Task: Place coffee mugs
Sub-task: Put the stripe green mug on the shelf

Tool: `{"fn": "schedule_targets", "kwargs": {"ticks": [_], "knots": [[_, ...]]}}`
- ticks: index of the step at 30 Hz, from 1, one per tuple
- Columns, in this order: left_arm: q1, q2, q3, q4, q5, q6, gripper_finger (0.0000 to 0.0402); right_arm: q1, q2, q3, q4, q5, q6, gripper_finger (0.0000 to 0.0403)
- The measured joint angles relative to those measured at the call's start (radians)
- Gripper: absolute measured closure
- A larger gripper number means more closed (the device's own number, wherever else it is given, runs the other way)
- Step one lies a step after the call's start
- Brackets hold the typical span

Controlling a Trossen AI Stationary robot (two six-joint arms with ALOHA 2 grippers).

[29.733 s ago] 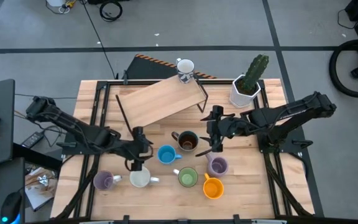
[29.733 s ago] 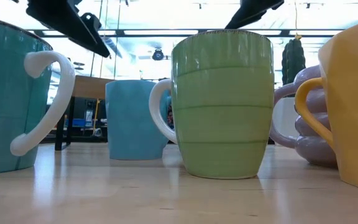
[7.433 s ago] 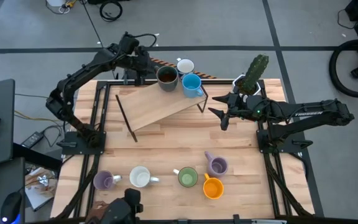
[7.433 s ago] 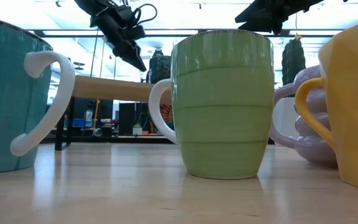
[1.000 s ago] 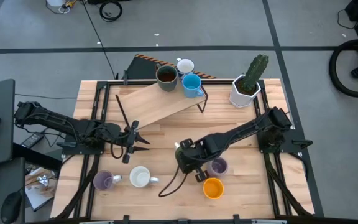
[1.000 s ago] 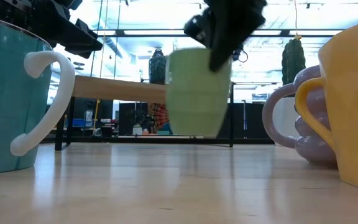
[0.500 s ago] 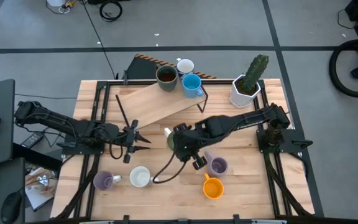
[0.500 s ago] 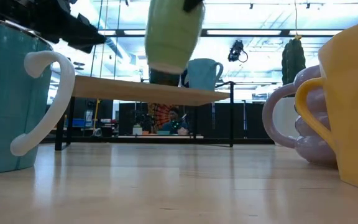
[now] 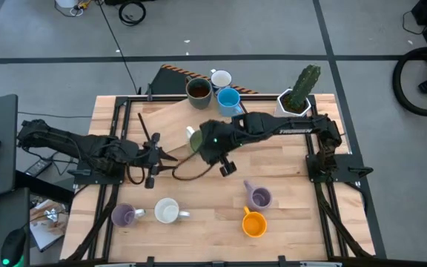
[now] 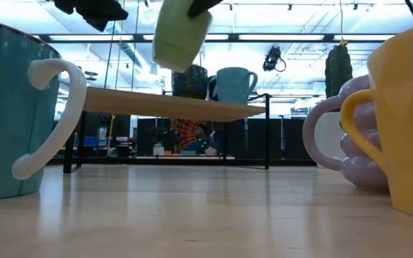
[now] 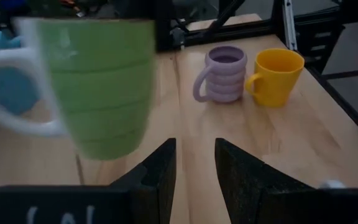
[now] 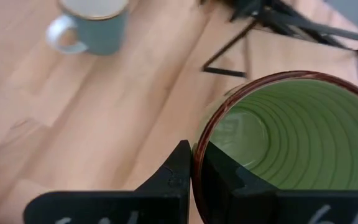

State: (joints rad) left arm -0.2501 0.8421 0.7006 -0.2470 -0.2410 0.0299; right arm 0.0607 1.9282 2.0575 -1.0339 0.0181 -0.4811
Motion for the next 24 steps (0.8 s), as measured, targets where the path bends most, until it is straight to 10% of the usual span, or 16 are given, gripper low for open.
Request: {"fn": "schedule_targets", "kwargs": {"ticks": [24], "knots": [[0.174, 0.002, 0.008, -0.022, -0.053, 0.077, 0.0285, -0.207, 0.002, -0.042, 0.069, -0.129, -0.125, 0.0376]]}}
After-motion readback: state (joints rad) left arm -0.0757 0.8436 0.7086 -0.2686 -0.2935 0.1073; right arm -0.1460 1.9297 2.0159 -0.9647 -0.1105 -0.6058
